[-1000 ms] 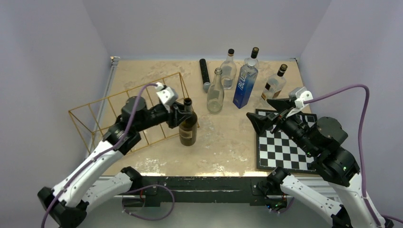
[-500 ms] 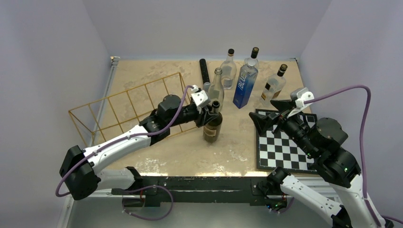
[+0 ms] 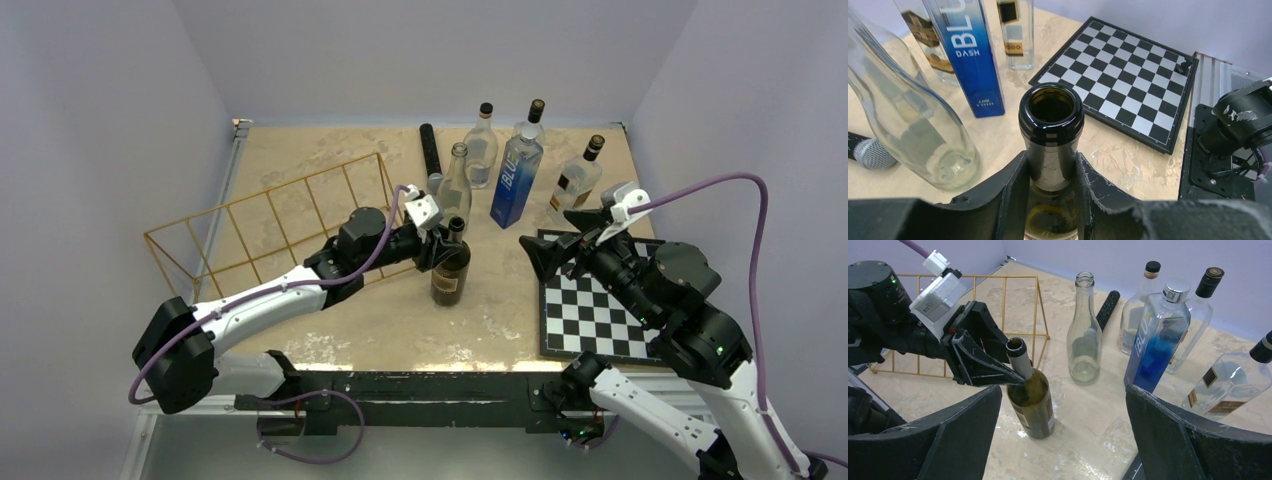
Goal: Take the wine bottle off the wine rack
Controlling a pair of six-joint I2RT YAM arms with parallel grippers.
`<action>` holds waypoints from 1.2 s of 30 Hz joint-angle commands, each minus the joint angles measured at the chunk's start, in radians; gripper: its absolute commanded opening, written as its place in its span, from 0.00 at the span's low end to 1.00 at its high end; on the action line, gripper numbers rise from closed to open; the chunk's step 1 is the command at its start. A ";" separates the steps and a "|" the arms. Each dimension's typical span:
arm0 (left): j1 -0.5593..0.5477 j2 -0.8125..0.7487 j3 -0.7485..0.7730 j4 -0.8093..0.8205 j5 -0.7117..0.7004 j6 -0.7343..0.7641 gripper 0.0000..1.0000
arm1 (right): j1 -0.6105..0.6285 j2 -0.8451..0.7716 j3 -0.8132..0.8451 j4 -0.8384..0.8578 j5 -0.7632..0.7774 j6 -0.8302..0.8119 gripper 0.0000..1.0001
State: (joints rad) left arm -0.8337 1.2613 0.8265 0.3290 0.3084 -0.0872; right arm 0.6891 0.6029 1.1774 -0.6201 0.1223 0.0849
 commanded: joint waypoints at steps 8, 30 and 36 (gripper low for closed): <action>-0.005 -0.019 0.000 0.160 -0.016 -0.032 0.60 | 0.004 0.013 -0.008 0.027 0.005 0.005 0.99; -0.002 -0.482 0.154 -0.450 -0.573 0.204 0.99 | 0.105 0.371 0.036 0.134 -0.189 0.198 0.96; -0.001 -0.673 0.061 -0.570 -0.708 0.262 0.99 | 0.145 0.527 0.086 0.126 -0.103 0.180 0.90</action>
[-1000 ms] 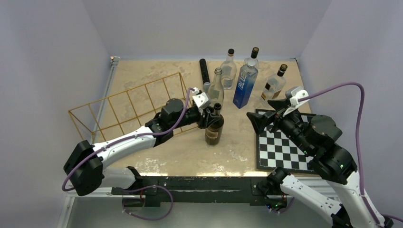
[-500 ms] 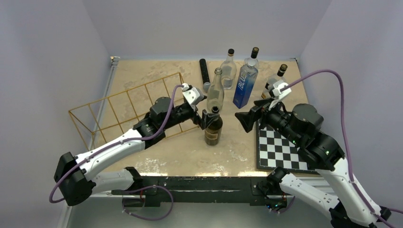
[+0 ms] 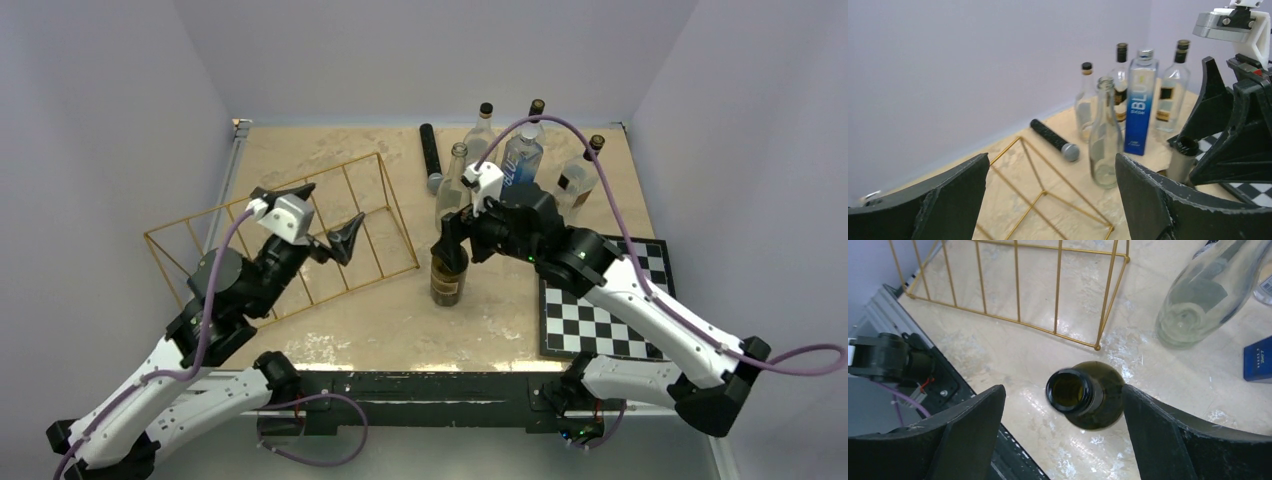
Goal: Take the wine bottle off the wine rack
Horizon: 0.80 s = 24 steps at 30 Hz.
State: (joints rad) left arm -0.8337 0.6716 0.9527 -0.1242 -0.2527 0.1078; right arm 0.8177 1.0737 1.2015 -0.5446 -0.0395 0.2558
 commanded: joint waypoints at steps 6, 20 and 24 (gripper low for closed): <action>-0.001 -0.221 -0.176 -0.189 -0.242 0.113 0.99 | 0.021 0.142 0.076 0.028 0.141 -0.005 0.54; -0.002 -0.210 -0.206 -0.216 -0.230 0.128 0.99 | -0.213 0.121 0.096 0.025 0.294 -0.167 0.22; -0.001 -0.210 -0.210 -0.209 -0.212 0.127 0.99 | -0.237 0.156 0.095 0.039 0.291 -0.142 0.29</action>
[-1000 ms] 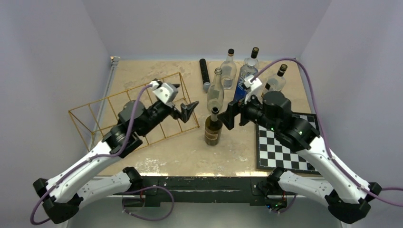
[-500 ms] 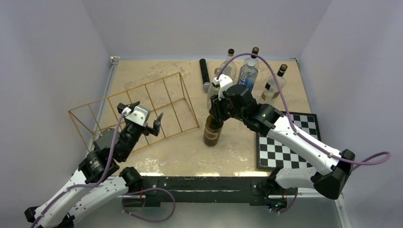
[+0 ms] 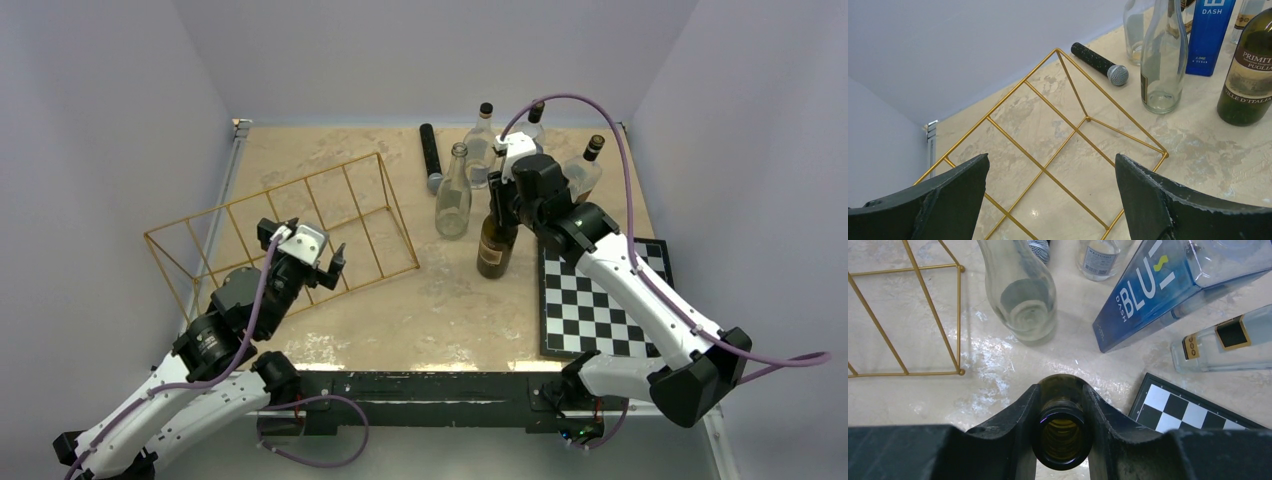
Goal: Take the wine bottle off the wine rack
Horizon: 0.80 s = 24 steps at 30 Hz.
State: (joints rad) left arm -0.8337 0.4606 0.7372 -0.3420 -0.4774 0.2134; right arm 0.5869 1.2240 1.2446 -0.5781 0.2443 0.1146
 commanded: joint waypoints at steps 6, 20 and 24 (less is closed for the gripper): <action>-0.001 0.003 0.003 0.004 0.016 0.016 0.99 | -0.009 0.020 0.065 0.064 0.037 0.028 0.76; -0.001 0.036 0.014 0.003 0.089 -0.020 0.99 | -0.008 -0.284 0.134 -0.148 -0.081 0.058 0.99; -0.001 0.036 0.022 0.000 0.136 -0.028 0.99 | -0.008 -0.423 0.061 -0.175 -0.089 0.120 0.99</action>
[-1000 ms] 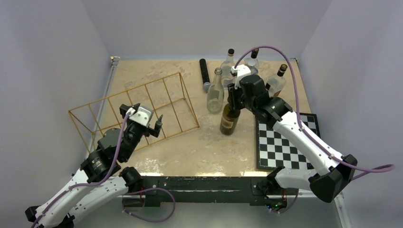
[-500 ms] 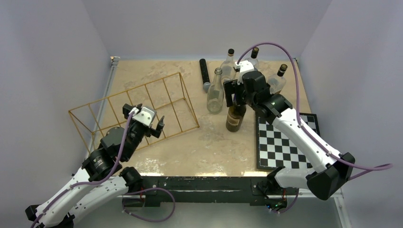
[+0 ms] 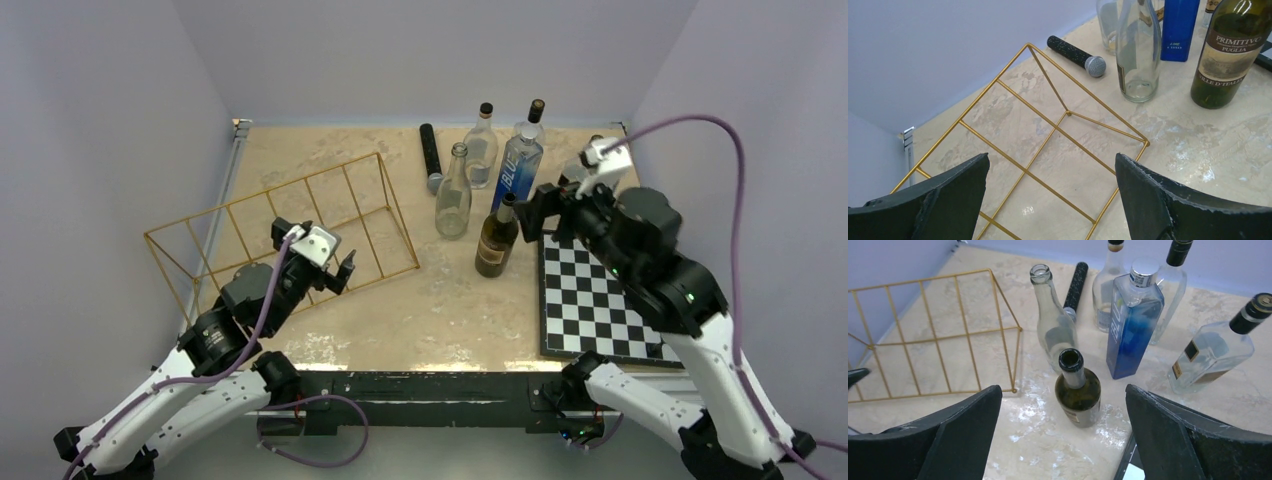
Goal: Take the wine bottle off the wine rack
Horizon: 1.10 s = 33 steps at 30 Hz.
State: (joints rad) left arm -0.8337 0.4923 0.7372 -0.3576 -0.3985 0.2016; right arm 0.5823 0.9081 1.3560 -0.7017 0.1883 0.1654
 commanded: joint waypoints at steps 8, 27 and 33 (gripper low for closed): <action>-0.001 -0.094 -0.058 0.163 0.213 -0.067 0.99 | -0.003 -0.261 -0.176 -0.062 -0.166 0.240 0.99; -0.001 -0.130 -0.082 0.206 0.241 -0.074 0.99 | -0.004 -0.292 -0.291 -0.009 -0.259 0.259 0.99; -0.002 -0.132 -0.081 0.204 0.244 -0.072 0.99 | -0.003 -0.287 -0.297 -0.011 -0.257 0.253 0.99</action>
